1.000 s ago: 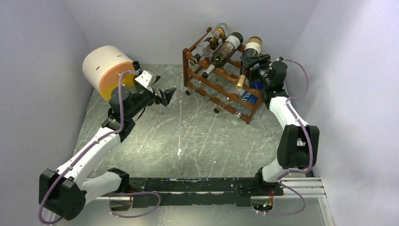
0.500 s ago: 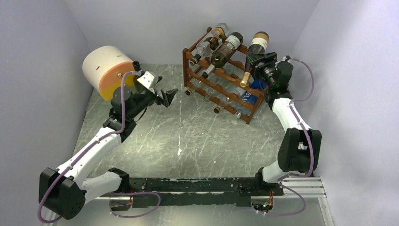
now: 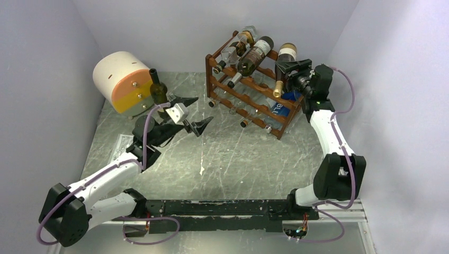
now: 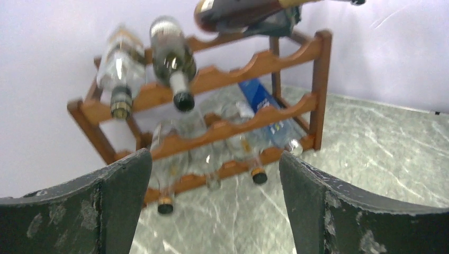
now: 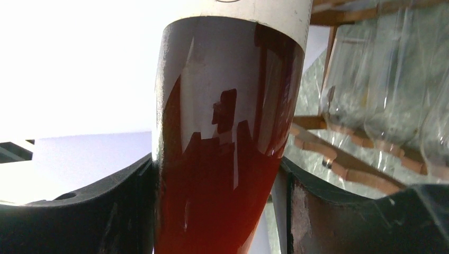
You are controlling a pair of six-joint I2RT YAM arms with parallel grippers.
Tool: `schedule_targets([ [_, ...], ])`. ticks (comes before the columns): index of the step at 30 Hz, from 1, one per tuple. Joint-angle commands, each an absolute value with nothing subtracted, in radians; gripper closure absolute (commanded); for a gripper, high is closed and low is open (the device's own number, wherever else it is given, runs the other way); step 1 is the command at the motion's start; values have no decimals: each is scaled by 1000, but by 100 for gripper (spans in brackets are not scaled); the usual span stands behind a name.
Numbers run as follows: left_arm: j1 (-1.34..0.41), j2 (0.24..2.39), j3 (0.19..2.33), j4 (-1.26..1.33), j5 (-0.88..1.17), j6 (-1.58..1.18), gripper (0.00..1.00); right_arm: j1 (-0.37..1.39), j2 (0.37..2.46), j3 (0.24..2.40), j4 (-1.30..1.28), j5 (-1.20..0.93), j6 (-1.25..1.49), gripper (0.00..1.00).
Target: Take the wine bottle off the wine rack
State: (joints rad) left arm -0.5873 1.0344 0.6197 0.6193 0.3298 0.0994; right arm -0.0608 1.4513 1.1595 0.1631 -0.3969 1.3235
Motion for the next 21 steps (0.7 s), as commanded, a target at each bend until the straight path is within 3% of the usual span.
schedule_targets([
  [1,-658,1059,662,872,380,175,8,-66,1286,1334,317,-486,1360,100],
  [11,-940,1302,880,1001,240,586,9,-65,1195,1408,178,-596,1387,100],
  [21,-1109,1465,1110,947,197,828,12,41,1125,1439,-7,-603,1351,100],
])
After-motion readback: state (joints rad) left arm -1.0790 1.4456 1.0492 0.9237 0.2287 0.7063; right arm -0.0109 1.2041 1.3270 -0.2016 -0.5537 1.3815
